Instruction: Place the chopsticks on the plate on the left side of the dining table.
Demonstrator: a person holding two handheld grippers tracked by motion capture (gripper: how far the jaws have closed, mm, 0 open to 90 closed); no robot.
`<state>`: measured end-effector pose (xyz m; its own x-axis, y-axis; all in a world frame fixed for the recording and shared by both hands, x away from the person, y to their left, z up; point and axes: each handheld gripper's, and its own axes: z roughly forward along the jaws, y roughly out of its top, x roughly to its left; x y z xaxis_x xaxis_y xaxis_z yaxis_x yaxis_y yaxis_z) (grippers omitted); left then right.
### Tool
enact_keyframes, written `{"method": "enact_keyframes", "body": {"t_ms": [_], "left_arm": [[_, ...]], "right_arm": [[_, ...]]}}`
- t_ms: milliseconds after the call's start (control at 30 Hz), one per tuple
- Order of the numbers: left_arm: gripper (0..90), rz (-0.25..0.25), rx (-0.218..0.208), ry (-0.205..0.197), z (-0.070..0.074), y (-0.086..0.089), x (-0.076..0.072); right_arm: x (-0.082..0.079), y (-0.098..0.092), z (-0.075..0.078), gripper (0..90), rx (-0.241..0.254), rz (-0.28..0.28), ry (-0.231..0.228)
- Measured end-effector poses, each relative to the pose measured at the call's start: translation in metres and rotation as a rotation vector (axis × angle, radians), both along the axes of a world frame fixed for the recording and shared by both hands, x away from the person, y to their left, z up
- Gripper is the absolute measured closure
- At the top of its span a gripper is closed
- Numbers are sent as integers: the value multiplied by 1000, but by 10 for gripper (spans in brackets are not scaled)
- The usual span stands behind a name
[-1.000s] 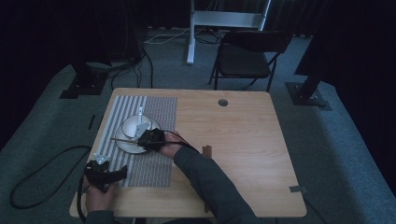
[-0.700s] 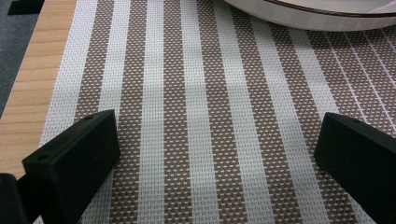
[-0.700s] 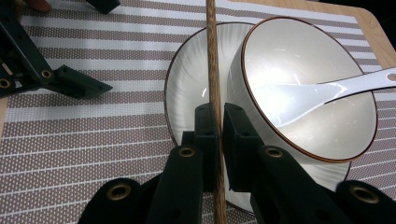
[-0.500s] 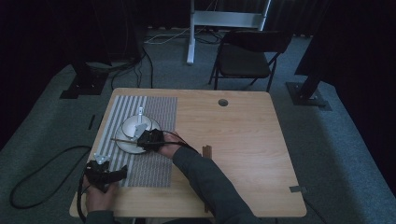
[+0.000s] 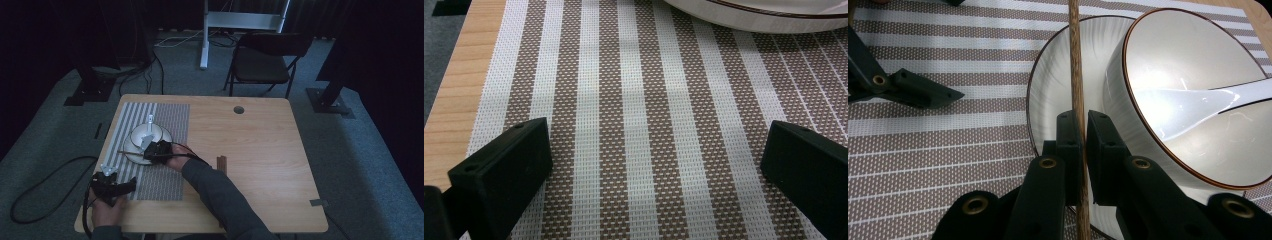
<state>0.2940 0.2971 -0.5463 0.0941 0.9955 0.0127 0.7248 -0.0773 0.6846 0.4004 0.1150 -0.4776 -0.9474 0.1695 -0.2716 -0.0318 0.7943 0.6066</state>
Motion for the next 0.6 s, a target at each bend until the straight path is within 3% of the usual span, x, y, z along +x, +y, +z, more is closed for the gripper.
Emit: {"method": "enact_keyframes", "body": {"t_ms": [600], "left_arm": [[2,4,-3,-5,0,0,0]], "right_arm": [[3,4,-5,850,-10,-16,-7]]}}
